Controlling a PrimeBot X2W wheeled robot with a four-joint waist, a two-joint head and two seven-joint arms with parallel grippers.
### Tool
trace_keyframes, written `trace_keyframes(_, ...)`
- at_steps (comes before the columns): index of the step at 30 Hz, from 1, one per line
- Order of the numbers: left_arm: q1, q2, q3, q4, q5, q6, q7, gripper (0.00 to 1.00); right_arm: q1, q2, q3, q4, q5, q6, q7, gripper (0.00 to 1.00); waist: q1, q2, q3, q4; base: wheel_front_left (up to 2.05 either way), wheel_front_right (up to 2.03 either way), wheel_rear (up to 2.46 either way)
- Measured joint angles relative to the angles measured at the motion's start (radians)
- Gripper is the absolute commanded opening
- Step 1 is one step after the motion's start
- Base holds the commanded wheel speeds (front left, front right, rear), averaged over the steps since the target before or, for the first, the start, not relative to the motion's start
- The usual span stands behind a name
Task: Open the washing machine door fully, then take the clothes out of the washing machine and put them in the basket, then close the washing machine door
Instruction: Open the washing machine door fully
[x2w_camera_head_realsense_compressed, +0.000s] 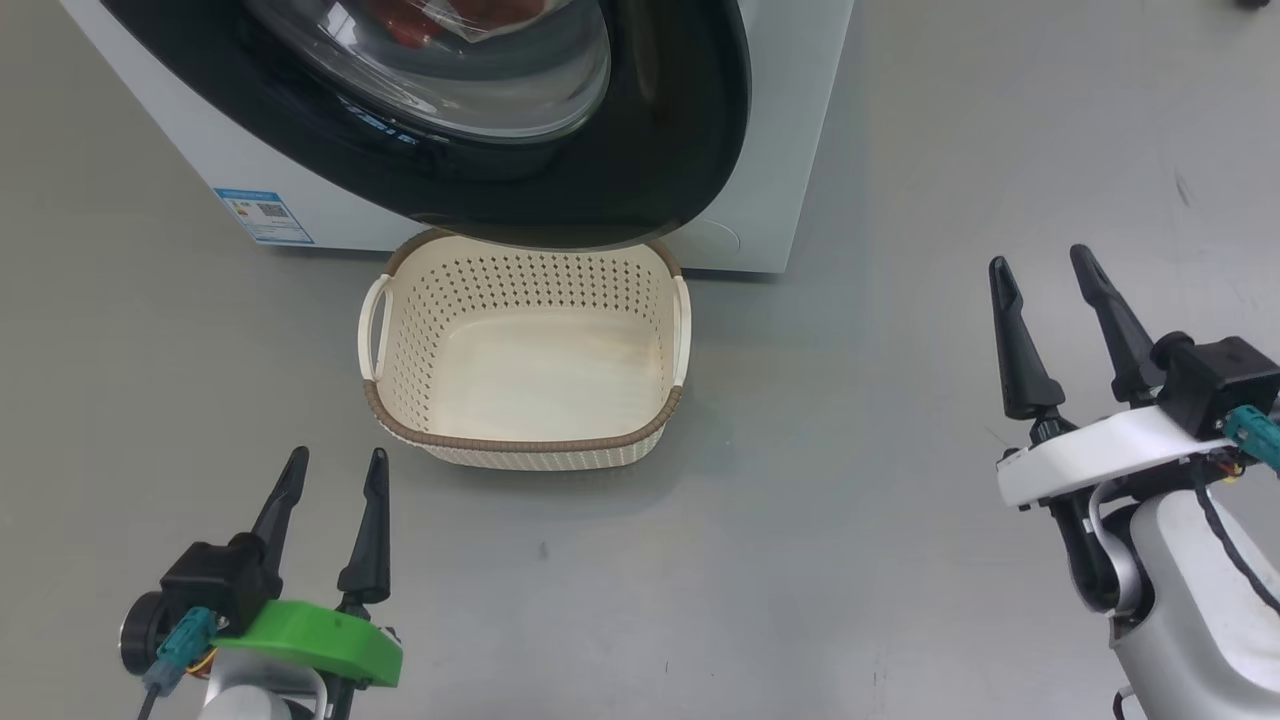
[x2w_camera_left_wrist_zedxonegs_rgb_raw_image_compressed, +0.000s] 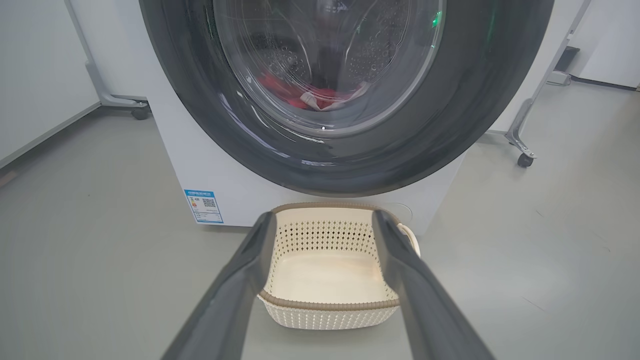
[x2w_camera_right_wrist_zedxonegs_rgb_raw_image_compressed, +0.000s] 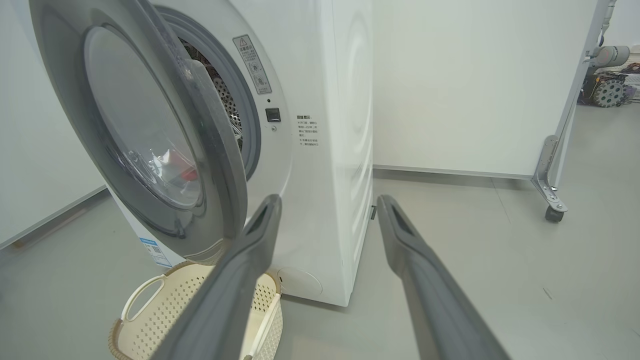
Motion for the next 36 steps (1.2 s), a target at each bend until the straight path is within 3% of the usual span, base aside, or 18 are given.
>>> trace_keyframes(11,-0.033,-0.001,-0.034,0.001,-0.003,0.0,0.0,1.0,-0.156,-0.027,-0.034,0.018,0.041,0.035,0.07,0.99,0.0,0.0,0.047,0.033,0.0,0.0,0.0)
trace_keyframes(12,-0.036,-0.001,-0.039,0.001,-0.003,0.0,0.0,1.0,-0.171,-0.031,-0.034,0.024,0.042,0.036,0.079,0.66,0.0,0.0,0.051,0.036,0.0,0.0,0.0)
trace_keyframes(13,-0.04,-0.001,-0.045,0.001,-0.003,0.0,0.0,1.0,-0.184,-0.036,-0.035,0.029,0.044,0.04,0.087,0.25,0.0,0.0,0.055,0.041,0.0,0.0,0.0)
trace_keyframes(14,-0.044,-0.001,-0.049,0.001,-0.003,0.0,0.0,1.0,-0.196,-0.039,-0.038,0.035,0.05,0.046,0.093,0.0,0.0,0.0,0.058,0.045,0.0,0.0,0.0)
trace_keyframes(22,-0.071,-0.002,-0.065,0.006,-0.018,0.0,0.0,1.0,-0.309,0.006,-0.114,0.089,0.194,0.06,0.163,0.0,0.0,0.0,0.092,0.087,0.0,0.0,0.0)
trace_keyframes(30,-0.097,-0.005,-0.085,0.021,-0.04,0.0,0.0,1.0,-0.4,0.14,-0.252,0.158,0.523,0.06,0.28,0.0,0.0,0.0,0.123,0.131,0.0,0.0,0.0)
trace_keyframes(36,-0.102,-0.007,-0.092,0.032,-0.052,0.0,0.0,1.0,-0.495,0.143,-0.308,0.198,0.642,0.049,0.373,0.0,0.0,0.0,0.141,0.167,0.0,0.0,0.0)
